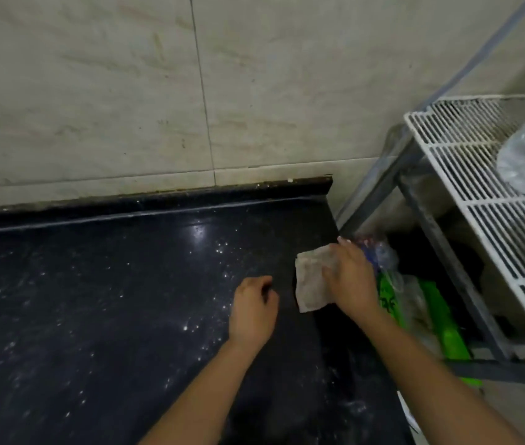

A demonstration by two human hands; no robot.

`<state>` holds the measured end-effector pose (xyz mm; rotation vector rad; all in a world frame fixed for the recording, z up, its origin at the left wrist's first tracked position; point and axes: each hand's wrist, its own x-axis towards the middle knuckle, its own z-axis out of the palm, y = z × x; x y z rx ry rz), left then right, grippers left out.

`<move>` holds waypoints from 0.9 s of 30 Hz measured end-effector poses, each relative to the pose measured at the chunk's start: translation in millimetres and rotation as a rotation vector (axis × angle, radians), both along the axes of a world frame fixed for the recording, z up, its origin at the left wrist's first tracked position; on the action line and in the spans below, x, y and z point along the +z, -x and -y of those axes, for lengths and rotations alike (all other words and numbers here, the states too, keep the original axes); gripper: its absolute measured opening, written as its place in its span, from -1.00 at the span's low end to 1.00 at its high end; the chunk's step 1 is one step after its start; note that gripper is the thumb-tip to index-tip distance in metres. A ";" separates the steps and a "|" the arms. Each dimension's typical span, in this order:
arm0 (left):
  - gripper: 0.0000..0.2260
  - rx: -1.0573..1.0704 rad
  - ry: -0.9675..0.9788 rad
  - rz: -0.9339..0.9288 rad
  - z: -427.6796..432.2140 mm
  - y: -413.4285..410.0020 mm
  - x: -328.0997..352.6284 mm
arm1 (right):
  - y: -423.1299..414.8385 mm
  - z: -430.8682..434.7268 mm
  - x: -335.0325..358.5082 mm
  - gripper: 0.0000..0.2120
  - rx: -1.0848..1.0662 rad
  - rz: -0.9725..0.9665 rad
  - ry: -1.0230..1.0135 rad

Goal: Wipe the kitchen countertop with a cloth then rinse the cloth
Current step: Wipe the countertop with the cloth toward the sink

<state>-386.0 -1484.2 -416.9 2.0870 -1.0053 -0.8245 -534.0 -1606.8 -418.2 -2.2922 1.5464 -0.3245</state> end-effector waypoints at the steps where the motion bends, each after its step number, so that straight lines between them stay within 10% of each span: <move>1: -0.70 0.030 0.039 0.087 -11.8 -8.7 -1.3 | -0.5 -11.9 -5.1 -0.56 0.077 0.000 0.035; 15: -0.43 0.080 -0.284 0.432 -108.0 -115.9 -43.7 | -20.5 9.5 -42.3 -0.22 0.163 -0.313 -0.012; 20: -0.43 0.072 -0.298 0.426 -108.9 -116.7 -44.1 | -55.1 35.0 -42.1 -0.42 -0.003 -0.264 -0.092; 27: -0.43 0.044 -0.346 0.383 -107.7 -117.5 -39.5 | -35.6 16.7 -36.6 -0.39 0.473 -0.295 0.030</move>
